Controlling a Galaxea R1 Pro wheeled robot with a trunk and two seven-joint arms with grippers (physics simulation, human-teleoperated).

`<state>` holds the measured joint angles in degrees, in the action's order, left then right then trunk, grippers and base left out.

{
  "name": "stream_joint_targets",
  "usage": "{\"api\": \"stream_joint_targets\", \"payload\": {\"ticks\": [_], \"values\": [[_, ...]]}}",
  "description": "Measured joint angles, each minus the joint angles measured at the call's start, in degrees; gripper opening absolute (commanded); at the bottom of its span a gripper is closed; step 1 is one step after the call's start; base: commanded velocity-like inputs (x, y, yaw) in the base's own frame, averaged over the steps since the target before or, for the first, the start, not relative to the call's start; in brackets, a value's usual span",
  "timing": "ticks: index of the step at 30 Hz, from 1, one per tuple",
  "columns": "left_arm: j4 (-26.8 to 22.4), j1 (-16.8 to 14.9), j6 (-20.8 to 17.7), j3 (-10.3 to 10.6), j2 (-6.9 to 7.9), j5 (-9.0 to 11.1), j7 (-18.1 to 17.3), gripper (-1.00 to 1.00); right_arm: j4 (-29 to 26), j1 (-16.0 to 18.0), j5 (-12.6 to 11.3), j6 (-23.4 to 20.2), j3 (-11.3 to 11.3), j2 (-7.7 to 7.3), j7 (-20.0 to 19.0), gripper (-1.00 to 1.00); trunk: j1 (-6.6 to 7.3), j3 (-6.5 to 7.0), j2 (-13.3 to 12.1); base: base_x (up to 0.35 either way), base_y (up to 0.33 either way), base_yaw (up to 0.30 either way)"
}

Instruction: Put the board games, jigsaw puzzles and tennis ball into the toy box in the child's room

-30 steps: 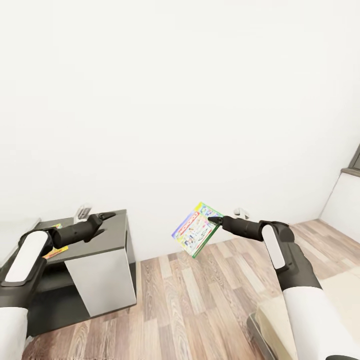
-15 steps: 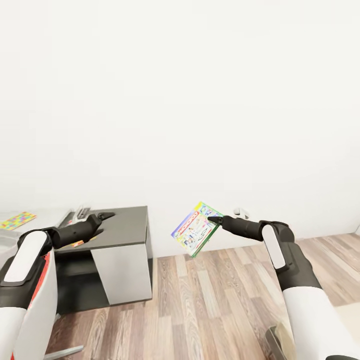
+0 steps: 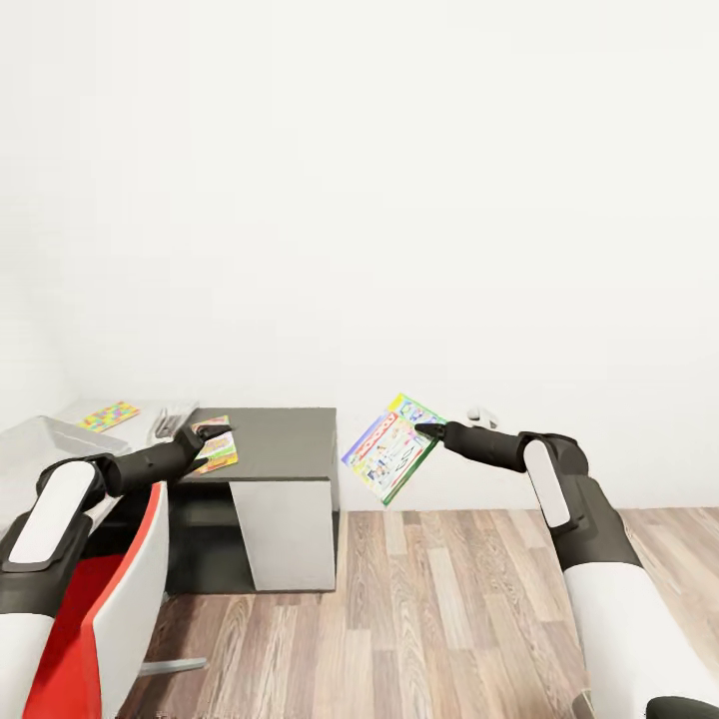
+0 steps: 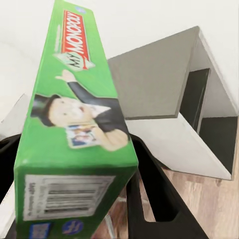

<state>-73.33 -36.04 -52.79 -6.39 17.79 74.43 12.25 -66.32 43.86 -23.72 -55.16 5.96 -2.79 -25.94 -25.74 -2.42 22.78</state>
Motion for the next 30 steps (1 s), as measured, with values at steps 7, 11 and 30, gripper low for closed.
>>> {"api": "stream_joint_targets", "payload": {"ticks": [7, 11, 30], "values": [[-0.1, 0.0, 0.0, 0.0, -0.02, 0.2, 0.0, 1.00, 0.1, 4.1, 0.0, 0.0, 0.0, -0.02, 0.3, -1.00, 0.00, 0.00, 0.0, 0.000, 0.000, 0.300], [-1.7, 0.0, 0.0, 0.0, -0.02, 0.2, 0.0, 1.00, 0.1, 6.1, 0.3, 0.0, 0.0, -0.02, 1.2, -1.00, 0.00, 0.00, 0.0, 0.000, 0.000, 0.300], [-5.9, 0.0, 0.0, -4.5, 0.06, 0.2, 0.0, 1.00, 0.3, 7.5, -0.1, 0.0, 0.2, 0.07, 2.1, -1.00, 0.00, -0.17, 0.0, 0.000, 0.000, 0.162]]}}
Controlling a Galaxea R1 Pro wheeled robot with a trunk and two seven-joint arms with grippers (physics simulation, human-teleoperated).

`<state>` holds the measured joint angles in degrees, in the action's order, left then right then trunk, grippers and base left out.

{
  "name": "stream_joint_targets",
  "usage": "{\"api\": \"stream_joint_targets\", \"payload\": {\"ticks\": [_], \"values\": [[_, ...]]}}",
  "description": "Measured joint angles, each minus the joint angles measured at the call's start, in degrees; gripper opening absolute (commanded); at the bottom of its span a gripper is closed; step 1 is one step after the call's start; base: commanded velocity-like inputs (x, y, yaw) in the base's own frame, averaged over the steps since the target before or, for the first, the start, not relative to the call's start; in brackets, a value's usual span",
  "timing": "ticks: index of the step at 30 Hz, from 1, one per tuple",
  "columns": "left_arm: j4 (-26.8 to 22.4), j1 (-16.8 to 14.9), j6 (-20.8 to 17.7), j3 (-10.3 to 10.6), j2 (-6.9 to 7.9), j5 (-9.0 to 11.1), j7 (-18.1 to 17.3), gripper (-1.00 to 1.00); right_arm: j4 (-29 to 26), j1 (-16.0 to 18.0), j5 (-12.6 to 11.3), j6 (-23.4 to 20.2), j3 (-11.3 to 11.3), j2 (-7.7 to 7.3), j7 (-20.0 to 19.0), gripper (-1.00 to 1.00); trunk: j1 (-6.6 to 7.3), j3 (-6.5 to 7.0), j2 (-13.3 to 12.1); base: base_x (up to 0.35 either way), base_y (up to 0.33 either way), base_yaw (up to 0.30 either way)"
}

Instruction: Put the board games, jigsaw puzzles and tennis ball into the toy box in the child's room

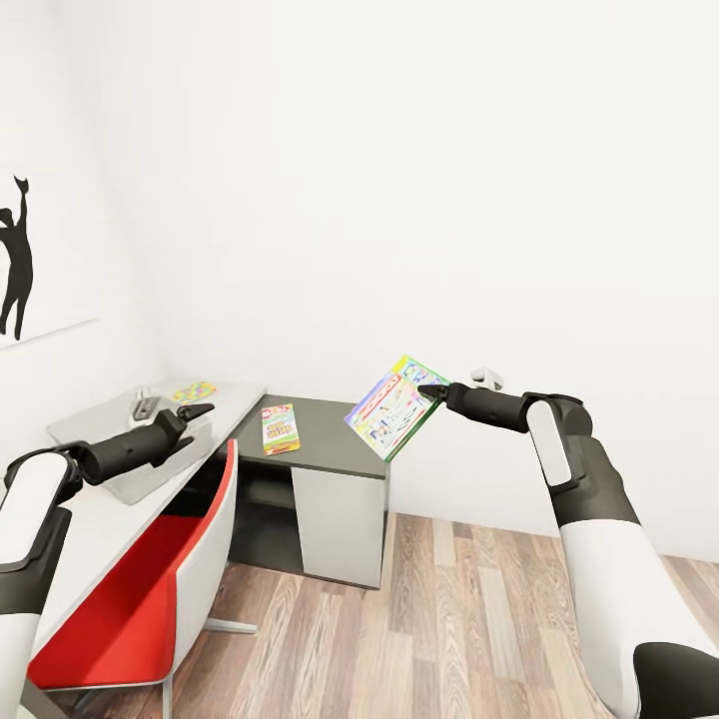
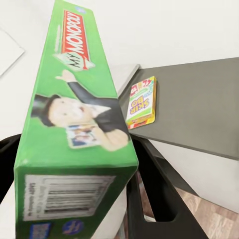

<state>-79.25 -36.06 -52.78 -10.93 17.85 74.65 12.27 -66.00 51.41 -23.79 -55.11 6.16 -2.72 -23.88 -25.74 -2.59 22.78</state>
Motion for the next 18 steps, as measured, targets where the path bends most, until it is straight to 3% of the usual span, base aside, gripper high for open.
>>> {"api": "stream_joint_targets", "payload": {"ticks": [18], "values": [[-3.2, 0.0, 0.1, -0.4, 0.50, 0.1, 0.0, 1.00, 0.0, 0.0, -0.1, -0.1, 0.0, -0.01, -0.2, -1.00, 0.00, -0.01, 0.0, 0.000, 0.000, 0.006]]}}
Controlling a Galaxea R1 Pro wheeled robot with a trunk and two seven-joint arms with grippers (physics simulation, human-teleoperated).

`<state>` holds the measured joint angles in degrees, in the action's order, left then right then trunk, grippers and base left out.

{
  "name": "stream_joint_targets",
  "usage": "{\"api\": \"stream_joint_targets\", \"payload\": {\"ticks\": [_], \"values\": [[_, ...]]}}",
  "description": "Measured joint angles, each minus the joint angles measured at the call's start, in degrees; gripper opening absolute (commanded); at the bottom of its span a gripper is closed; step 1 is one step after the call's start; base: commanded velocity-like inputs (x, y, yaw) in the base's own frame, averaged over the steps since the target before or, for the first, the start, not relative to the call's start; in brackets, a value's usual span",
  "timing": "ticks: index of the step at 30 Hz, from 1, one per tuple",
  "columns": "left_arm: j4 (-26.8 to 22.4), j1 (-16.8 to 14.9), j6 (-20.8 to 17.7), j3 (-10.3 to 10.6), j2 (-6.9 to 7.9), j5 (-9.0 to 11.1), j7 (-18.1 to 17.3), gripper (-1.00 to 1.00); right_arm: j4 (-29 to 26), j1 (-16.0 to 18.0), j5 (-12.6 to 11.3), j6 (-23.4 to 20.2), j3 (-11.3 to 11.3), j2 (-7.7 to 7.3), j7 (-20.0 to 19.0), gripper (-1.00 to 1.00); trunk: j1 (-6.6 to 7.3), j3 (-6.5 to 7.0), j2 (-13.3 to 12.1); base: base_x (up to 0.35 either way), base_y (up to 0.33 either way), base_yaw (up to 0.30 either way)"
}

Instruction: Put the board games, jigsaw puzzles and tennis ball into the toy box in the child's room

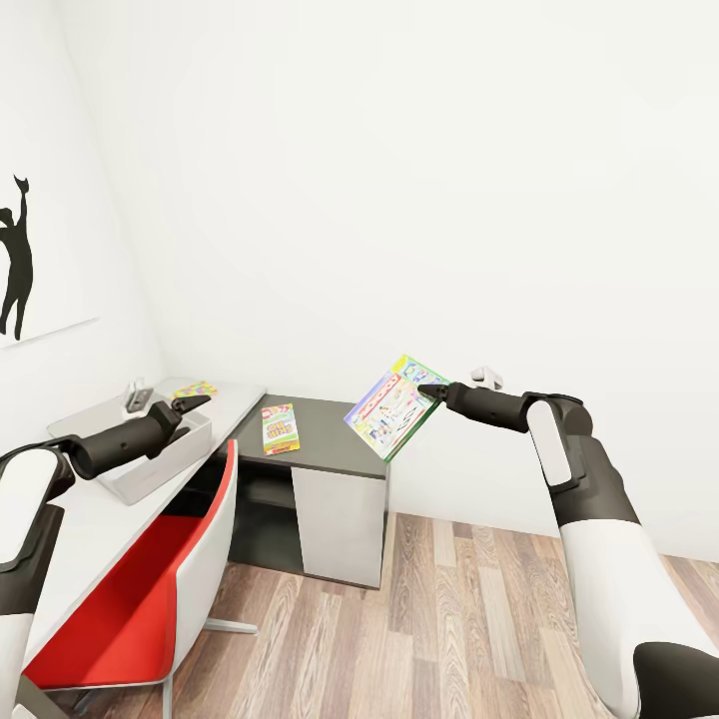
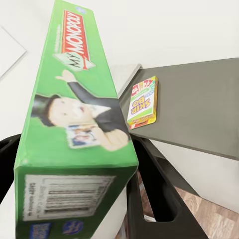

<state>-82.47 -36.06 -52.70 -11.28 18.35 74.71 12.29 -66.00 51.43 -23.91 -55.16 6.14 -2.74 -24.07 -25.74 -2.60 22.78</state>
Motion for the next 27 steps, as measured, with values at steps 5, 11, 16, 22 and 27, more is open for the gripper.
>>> {"api": "stream_joint_targets", "payload": {"ticks": [5, 11, 16, 22, 27], "values": [[-0.3, 0.0, 0.0, 0.0, 0.01, 0.0, 0.0, 1.00, 0.0, 0.0, 0.0, 0.0, 0.0, 0.00, 0.0, -1.00, 0.00, 0.00, 0.0, 0.000, 0.000, 0.000], [-0.6, 0.0, 0.0, -0.1, 0.01, 0.0, 0.0, 1.00, 0.0, 0.0, 0.0, 0.0, 0.0, 0.00, 0.0, -1.00, 0.00, 0.00, 0.0, 0.000, 0.000, 0.000], [-0.6, 0.0, 0.0, -0.1, 0.01, 0.0, 0.0, 1.00, 0.0, 0.0, 0.0, 0.0, 0.0, 0.00, 0.0, -1.00, 0.00, 0.00, 0.0, 0.000, 0.000, 0.000], [-0.6, 0.0, 0.0, -0.2, 0.02, -0.1, 0.0, 1.00, 0.0, -0.1, 0.0, -0.1, 0.1, 0.00, 0.0, -1.00, 0.01, 0.00, 0.0, 0.057, -0.046, 0.000], [-0.6, 0.0, 0.0, -0.1, 0.02, -0.1, 0.0, 1.00, 0.0, -0.1, 0.0, -0.1, 0.1, -0.02, 0.0, -1.00, 0.02, 0.00, 0.0, 0.167, -0.133, 0.031]]}}
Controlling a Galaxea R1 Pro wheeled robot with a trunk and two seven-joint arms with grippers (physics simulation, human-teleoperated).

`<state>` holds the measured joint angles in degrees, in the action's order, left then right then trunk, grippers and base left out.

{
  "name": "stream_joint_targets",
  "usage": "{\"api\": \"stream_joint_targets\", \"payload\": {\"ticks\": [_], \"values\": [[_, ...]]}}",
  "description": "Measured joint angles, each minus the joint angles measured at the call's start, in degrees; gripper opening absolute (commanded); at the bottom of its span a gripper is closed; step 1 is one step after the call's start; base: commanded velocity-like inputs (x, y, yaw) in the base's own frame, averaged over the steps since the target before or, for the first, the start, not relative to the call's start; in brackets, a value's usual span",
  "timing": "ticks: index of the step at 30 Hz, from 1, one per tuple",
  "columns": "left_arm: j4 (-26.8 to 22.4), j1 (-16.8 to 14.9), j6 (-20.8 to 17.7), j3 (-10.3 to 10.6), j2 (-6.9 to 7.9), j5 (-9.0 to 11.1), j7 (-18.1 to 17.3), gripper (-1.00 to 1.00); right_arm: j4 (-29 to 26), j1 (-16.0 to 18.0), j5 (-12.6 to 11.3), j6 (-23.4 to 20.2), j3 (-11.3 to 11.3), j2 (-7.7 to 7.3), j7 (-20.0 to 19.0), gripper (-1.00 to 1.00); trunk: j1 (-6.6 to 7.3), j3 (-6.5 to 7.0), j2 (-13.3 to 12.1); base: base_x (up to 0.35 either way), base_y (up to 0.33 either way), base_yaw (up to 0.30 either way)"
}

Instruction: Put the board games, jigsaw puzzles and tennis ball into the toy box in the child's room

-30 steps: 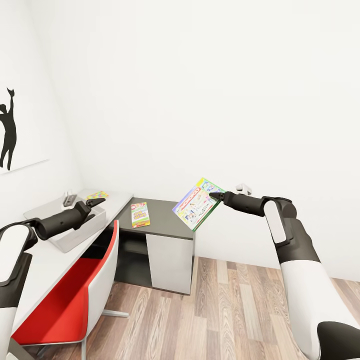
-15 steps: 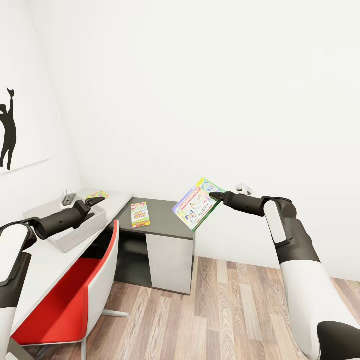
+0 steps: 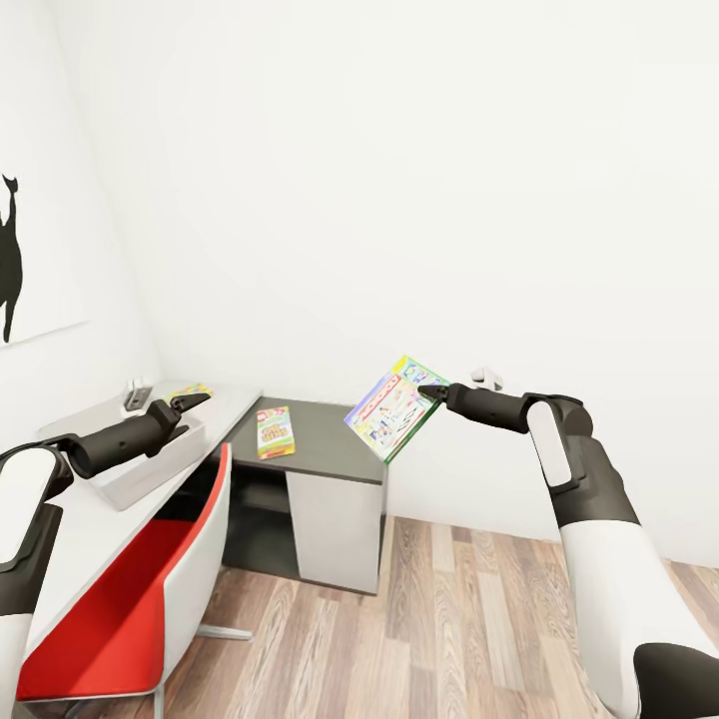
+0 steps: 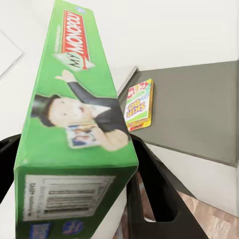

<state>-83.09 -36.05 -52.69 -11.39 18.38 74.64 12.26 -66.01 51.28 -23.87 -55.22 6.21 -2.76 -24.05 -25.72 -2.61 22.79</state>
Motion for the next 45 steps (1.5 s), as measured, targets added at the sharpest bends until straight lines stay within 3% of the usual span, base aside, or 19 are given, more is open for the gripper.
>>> {"api": "stream_joint_targets", "payload": {"ticks": [27, 45], "values": [[0.1, 0.0, 0.0, 0.1, 0.01, 0.0, 0.0, 1.00, 0.0, -0.1, 0.3, 0.1, 0.0, -0.04, 0.0, -1.00, 0.00, 0.00, 0.0, 0.251, -0.189, 0.249], [0.0, 0.0, 0.0, -0.1, 0.01, 0.0, 0.1, 1.00, 0.0, -0.1, 0.3, 0.1, 0.0, -0.05, 0.0, -1.00, -0.02, 0.00, 0.0, 0.033, -0.023, 0.298]]}}
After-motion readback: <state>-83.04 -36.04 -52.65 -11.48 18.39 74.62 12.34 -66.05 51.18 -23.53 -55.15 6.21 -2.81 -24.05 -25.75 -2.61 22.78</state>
